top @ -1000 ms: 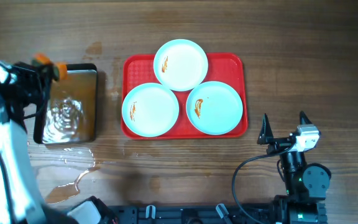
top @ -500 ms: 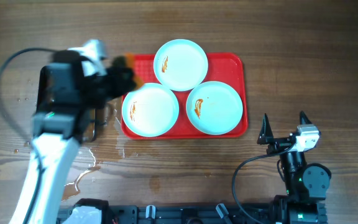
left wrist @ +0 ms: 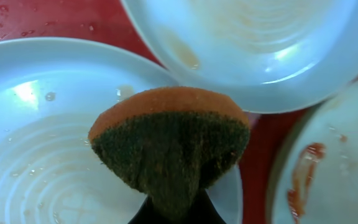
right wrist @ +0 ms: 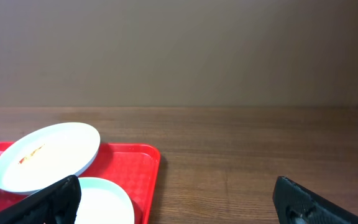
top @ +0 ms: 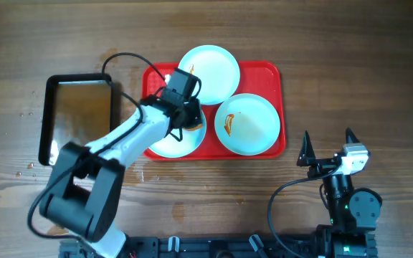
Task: Clean dirty plates on tray and stack at the side
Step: 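Carry the sponge with the left gripper over the lower-left plate, then move the right gripper to the rim of the lower-left plate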
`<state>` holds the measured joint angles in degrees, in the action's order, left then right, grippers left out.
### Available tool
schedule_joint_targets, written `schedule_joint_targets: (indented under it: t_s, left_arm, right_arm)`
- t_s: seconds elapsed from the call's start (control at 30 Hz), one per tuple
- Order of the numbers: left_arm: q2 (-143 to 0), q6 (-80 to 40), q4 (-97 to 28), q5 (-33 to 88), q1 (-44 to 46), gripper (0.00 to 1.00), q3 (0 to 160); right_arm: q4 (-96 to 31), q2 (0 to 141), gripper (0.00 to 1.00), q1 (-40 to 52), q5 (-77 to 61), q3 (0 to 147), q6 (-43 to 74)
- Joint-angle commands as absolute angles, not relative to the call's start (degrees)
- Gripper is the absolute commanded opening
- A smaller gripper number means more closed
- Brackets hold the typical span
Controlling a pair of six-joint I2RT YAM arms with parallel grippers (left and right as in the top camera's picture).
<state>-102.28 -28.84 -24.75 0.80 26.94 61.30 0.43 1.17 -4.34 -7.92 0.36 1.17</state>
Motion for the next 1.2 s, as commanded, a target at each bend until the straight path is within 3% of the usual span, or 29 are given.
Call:
schedule_joint_targets:
  t_s: [0.0,0.07,0.13,0.2,0.23,0.33,0.6,0.8,0.87,0.93,1.03,1.17]
  left_arm:
    - [-104.05,-29.43,-24.91,-2.72,26.81,0.04,61.06]
    - [-104.01,-29.41,-25.65,-1.19,26.85,0.04,61.06]
    - [-103.48,-29.39,-25.74,1.21,26.79,0.34,61.14]
    - [-101.71,-29.39,-26.17,4.43,26.74,0.34,61.73]
    - [-99.90,-29.36,-27.07,5.37,26.74,0.45,62.63]
    - [-94.26,-28.71,-29.87,5.32,26.72,1.00,64.55]
    - [-74.37,-28.73,-36.10,1.87,26.26,1.00,64.66]
    - [-69.36,-28.73,-42.57,-3.20,26.24,1.00,64.66]
    - [-69.65,-28.82,-42.72,-5.06,26.04,1.00,64.66]
    - [-70.04,-30.26,-42.72,-4.99,25.63,1.00,64.66]
    - [-70.13,-30.48,-43.18,-4.99,25.61,1.00,64.66]
    - [-70.13,-30.48,-43.46,-4.99,25.61,1.00,64.66]
  right_arm:
    - [0.60,1.02,1.00,-4.58,-8.82,0.30,0.36]
    - [0.60,1.02,1.00,-4.58,-8.82,0.30,0.38]
    - [0.60,1.02,1.00,-4.58,-8.82,0.30,0.38]
    - [0.60,1.02,1.00,-4.58,-8.82,0.30,0.36]
    - [0.60,1.02,1.00,-4.58,-8.82,0.30,0.34]
    - [0.60,1.02,1.00,-4.58,-8.82,0.30,0.36]
    - [0.60,1.02,1.00,-4.58,-8.82,0.30,0.36]
    - [0.82,1.02,0.99,-4.58,-9.17,0.30,0.54]
    - [4.34,1.02,1.00,-4.56,-16.47,0.30,9.45]
    - [7.77,1.02,1.00,-4.56,-27.14,0.30,25.91]
    - [15.81,1.02,1.00,-4.58,-27.42,0.30,47.94]
    - [36.49,1.02,1.00,-4.58,-33.56,1.54,51.72]
